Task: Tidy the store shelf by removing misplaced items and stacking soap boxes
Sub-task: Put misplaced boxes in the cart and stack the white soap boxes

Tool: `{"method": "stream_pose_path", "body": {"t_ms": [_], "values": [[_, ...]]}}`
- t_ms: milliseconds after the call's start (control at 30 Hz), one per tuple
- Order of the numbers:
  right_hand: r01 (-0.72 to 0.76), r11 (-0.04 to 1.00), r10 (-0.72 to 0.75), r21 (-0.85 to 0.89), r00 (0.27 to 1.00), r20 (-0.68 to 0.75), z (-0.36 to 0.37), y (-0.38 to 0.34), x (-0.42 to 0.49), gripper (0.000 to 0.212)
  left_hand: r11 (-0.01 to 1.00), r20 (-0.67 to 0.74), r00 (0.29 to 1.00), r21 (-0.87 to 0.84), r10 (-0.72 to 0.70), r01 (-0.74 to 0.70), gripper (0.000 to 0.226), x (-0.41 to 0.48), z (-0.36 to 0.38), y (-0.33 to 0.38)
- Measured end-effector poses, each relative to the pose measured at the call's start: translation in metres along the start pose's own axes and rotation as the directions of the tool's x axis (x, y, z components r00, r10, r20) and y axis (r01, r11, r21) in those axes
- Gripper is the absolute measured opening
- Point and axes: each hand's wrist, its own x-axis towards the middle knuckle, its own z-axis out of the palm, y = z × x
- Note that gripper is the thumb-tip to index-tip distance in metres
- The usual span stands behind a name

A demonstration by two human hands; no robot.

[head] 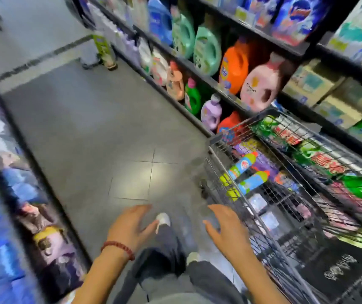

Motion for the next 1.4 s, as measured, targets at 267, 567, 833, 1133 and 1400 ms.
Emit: {"method": "stream_pose_path", "body": {"t_ms": [267, 567, 833, 1133, 1400], "values": [[0.149, 0.989, -0.151, 0.025, 0.978, 0.141, 0.042, -0.095, 0.103, 0.054, 0.936, -0.128, 0.945, -0.230, -0.302, 0.268, 0.064, -0.018, -0.039, -0.106], [0.121, 0.993, -0.119, 0.000, 0.975, 0.188, 0.060, -0.140, 0.194, 0.043, 0.988, -0.162, 0.977, -0.092, -0.137, 0.123, 0.056, 0.072, -0.125, -0.141], [-0.038, 0.999, 0.038, 0.002, 0.998, 0.049, 0.056, -0.105, 0.330, 0.045, 0.995, -0.148, 0.986, 0.074, 0.075, -0.064, 0.052, 0.255, -0.211, -0.119], [-0.082, 0.993, 0.085, 0.084, 0.996, -0.027, 0.010, -0.111, 0.523, 0.051, 0.986, -0.026, 0.997, 0.152, 0.068, -0.064, 0.051, 0.416, -0.302, -0.112], [-0.129, 0.989, 0.138, 0.067, 0.979, -0.147, -0.014, -0.114, 0.671, 0.045, 0.973, 0.044, 0.993, 0.195, 0.113, -0.120, 0.048, 0.558, -0.376, -0.124]]}}
